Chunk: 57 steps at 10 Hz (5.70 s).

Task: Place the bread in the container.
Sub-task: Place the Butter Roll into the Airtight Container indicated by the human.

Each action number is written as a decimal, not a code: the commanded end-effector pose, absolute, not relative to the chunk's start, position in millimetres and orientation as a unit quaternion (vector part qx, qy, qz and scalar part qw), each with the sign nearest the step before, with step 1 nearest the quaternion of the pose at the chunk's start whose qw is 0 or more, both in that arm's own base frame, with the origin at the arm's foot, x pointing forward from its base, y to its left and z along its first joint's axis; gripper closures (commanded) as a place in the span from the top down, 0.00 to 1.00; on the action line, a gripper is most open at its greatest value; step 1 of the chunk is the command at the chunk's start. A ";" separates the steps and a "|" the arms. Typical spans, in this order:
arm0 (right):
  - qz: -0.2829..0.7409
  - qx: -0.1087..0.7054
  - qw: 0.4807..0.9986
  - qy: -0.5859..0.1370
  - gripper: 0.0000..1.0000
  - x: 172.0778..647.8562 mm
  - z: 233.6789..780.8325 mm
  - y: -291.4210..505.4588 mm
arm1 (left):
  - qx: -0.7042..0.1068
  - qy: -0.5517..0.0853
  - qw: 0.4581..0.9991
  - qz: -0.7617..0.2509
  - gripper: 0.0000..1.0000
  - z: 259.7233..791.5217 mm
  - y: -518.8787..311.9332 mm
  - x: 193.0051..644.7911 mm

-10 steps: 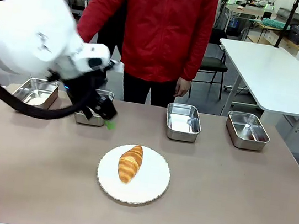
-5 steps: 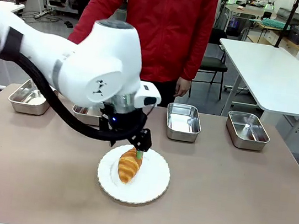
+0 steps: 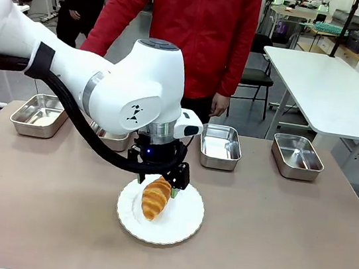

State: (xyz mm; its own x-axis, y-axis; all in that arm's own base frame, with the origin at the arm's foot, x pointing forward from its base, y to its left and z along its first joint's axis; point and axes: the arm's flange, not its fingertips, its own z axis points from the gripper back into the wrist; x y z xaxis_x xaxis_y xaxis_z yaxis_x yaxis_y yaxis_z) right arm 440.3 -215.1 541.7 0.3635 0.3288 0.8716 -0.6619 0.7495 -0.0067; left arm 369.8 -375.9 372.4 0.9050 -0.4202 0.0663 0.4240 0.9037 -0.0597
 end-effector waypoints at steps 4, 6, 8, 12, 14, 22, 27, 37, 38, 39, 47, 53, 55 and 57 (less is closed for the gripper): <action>0.309 0.175 0.805 -0.475 1.00 439.4 542.2 -214.5 | -0.008 -0.089 0.985 -0.150 1.00 346.0 -378.8 363.0; 0.309 0.175 0.805 -0.475 1.00 439.4 542.2 -214.5 | -0.011 -0.082 0.987 -0.139 1.00 337.7 -380.7 368.4; 0.309 0.175 0.805 -0.475 1.00 439.4 542.2 -214.5 | -0.028 -0.078 0.988 -0.134 1.00 332.8 -385.8 368.4; 0.309 0.175 0.805 -0.475 1.00 439.4 542.2 -214.5 | -0.013 -0.065 0.988 -0.139 1.00 320.5 -403.9 372.5; 0.309 0.175 0.805 -0.475 1.00 439.4 542.2 -214.5 | 0.004 -0.068 0.989 -0.129 1.00 313.6 -404.3 373.2; 0.309 0.175 0.805 -0.475 1.00 439.4 542.2 -214.5 | 0.005 -0.055 0.991 -0.125 0.80 308.0 -399.1 378.0; 0.309 0.175 0.805 -0.475 1.00 439.4 542.2 -214.5 | 0.002 -0.055 0.989 -0.136 0.55 308.4 -394.7 377.6; 0.309 0.175 0.805 -0.475 1.00 439.4 542.2 -214.5 | -0.016 -0.125 0.975 -0.182 0.55 452.1 -318.4 428.5; 0.309 0.175 0.805 -0.475 1.00 439.4 542.2 -214.5 | 0.006 -0.123 0.973 -0.196 0.55 468.8 -288.9 447.2; 0.309 0.175 0.805 -0.475 1.00 439.4 542.2 -214.5 | 0.023 -0.106 0.972 -0.211 0.55 477.1 -255.5 465.3; 0.309 0.175 0.805 -0.475 1.00 439.4 542.2 -214.5 | 0.016 -0.093 0.970 -0.223 0.55 475.8 -207.0 484.4; 0.309 0.175 0.805 -0.475 1.00 439.4 542.2 -214.5 | 0.031 -0.072 0.987 -0.139 0.55 483.8 -46.7 554.0; 0.309 0.175 0.805 -0.475 1.00 439.4 542.2 -214.5 | 0.028 -0.054 0.987 -0.151 0.55 467.9 -2.5 573.7; 0.309 0.175 0.805 -0.475 1.00 439.4 542.2 -214.5 | -0.006 -0.044 0.987 -0.154 0.55 452.6 10.9 580.2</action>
State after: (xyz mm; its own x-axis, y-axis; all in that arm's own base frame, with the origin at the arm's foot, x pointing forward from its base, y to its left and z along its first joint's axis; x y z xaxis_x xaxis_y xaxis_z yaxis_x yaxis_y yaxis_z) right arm 440.8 -214.2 541.6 0.3638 0.3306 0.8708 -0.6630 0.7486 -0.0072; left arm 574.5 11.7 446.2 0.9551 -0.2802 0.0963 0.2756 0.9595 0.0584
